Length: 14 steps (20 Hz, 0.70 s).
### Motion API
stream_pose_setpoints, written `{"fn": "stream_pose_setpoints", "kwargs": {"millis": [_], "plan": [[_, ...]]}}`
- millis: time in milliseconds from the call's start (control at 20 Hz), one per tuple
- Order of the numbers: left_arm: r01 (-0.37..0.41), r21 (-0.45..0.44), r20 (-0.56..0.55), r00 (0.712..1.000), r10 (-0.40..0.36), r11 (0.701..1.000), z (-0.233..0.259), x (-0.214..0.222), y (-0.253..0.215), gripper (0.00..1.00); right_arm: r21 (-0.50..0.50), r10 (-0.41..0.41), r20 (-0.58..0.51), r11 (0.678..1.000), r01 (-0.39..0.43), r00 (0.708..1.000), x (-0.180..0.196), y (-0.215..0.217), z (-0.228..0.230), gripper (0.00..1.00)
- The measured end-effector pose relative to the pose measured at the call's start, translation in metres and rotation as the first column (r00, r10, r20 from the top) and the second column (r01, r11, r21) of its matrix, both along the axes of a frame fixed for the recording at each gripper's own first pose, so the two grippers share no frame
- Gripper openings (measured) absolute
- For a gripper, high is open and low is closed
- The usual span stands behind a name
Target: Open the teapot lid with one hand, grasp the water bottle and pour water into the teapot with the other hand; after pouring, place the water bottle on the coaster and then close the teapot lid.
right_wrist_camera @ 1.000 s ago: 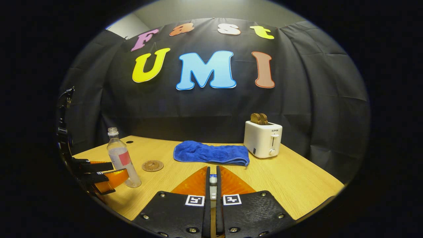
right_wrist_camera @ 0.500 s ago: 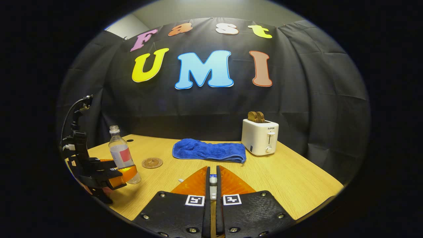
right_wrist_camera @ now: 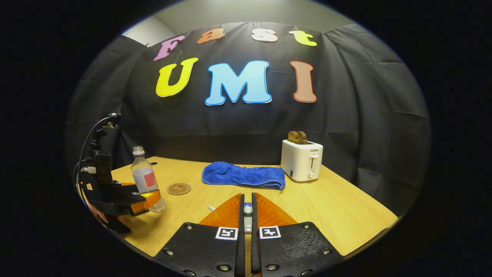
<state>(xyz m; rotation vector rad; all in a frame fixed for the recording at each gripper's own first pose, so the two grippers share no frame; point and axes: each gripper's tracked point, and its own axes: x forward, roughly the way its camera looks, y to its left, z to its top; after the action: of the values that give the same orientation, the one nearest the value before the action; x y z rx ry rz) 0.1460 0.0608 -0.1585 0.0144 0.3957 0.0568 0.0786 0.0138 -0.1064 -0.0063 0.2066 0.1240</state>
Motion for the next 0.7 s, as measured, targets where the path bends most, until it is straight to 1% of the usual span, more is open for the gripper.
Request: {"fn": "stream_pose_setpoints", "kwargs": {"millis": [200, 350, 450, 550, 650, 700], "plan": [[0.004, 0.086, -0.027, 1.0, -0.002, 0.996, 0.011, -0.002, 0.0, 0.87, 0.016, 0.001, -0.005, 1.0, -0.001, 1.0, -0.001, -0.006, -0.002, 0.06], [-0.004, 0.159, -0.024, 1.0, 0.008, 0.987, 0.022, -0.004, 0.003, 0.87, 0.024, 0.001, -0.01, 1.0, -0.001, 1.0, -0.002, -0.013, -0.004, 0.06], [0.01, 0.201, -0.036, 0.999, -0.003, 0.98, 0.025, -0.003, 0.002, 0.87, 0.029, 0.002, -0.012, 1.0, -0.001, 1.0, -0.002, -0.018, -0.005, 0.06], [0.032, 0.27, -0.066, 0.998, -0.014, 0.962, 0.026, -0.004, 0.0, 0.87, 0.037, 0.002, -0.017, 0.999, -0.002, 1.0, -0.002, -0.023, -0.006, 0.06], [0.061, 0.349, -0.095, 0.995, -0.03, 0.935, 0.028, -0.007, -0.001, 0.87, 0.047, 0.004, -0.018, 0.999, -0.003, 1.0, -0.002, -0.027, -0.006, 0.06], [0.076, 0.394, -0.111, 0.993, -0.035, 0.916, 0.029, -0.008, -0.001, 0.87, 0.048, 0.006, -0.019, 0.999, -0.005, 1.0, -0.003, -0.028, -0.006, 0.06]]}}
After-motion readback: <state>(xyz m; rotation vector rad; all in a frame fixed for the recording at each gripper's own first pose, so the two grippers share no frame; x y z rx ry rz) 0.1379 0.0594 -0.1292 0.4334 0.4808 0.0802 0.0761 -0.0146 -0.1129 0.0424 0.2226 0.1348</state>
